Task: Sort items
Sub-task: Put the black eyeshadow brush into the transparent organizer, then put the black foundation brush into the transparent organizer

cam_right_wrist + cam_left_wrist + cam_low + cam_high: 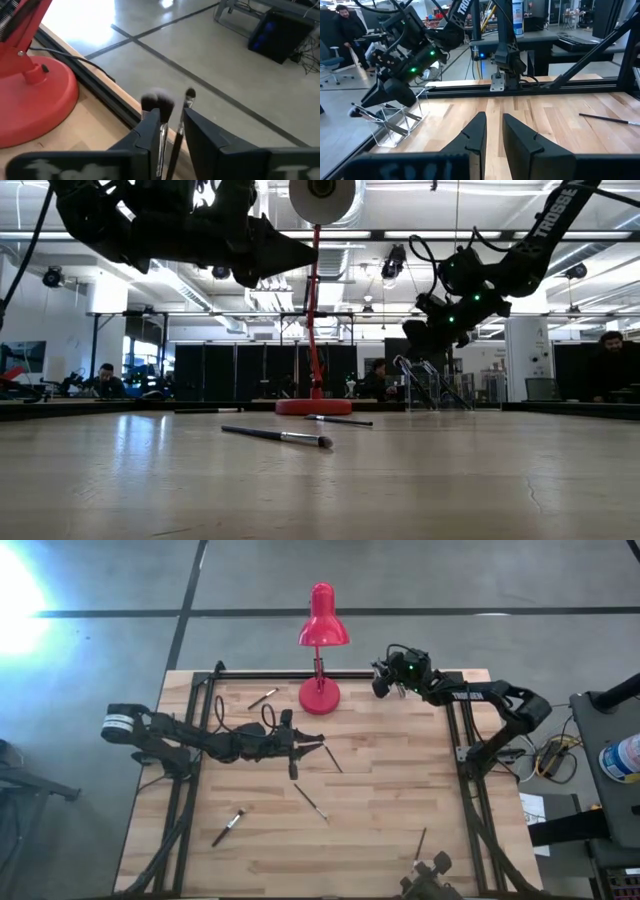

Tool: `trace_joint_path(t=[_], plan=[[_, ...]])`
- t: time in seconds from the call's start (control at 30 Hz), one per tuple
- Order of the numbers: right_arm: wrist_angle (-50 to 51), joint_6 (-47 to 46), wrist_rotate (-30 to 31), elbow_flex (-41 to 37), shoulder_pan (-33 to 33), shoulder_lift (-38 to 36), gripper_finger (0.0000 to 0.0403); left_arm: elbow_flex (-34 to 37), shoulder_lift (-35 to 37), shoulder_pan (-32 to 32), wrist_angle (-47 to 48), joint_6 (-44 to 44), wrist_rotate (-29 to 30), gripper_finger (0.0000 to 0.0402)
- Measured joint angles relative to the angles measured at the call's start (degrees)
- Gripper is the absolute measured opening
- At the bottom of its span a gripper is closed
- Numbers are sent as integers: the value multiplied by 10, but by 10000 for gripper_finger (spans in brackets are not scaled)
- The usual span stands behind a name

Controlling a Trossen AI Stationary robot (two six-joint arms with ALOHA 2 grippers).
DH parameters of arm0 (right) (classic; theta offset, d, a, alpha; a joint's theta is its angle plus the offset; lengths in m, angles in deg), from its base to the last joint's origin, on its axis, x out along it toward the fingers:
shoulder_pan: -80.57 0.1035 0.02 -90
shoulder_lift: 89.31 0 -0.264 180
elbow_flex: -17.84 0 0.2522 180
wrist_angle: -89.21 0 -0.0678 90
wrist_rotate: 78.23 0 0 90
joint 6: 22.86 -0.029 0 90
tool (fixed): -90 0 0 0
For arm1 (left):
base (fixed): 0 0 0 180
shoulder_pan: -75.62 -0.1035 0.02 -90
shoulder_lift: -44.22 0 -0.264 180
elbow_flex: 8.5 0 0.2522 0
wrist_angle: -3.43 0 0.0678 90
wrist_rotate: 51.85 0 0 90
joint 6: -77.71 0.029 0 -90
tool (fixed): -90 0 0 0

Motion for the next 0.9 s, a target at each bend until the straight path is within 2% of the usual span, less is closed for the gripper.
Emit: trace_joint_path(t=[0.13,0.23,0.37,0.53,0.7,0.9], plan=[[0,-5,0,0,0,-7,109,0,0,0,4,0,0,52],[22,-5,0,0,2,-27,109,0,0,0,12,0,0,52],[74,4,0,-5,17,-72,81,0,0,2,26,0,-1,52],[79,19,-1,-47,66,-137,30,0,0,14,32,1,-19,52],[11,13,-2,-119,129,-202,10,0,0,46,89,-5,-28,47],[-90,6,-1,-191,187,-263,8,-11,0,76,169,-55,-28,5]])
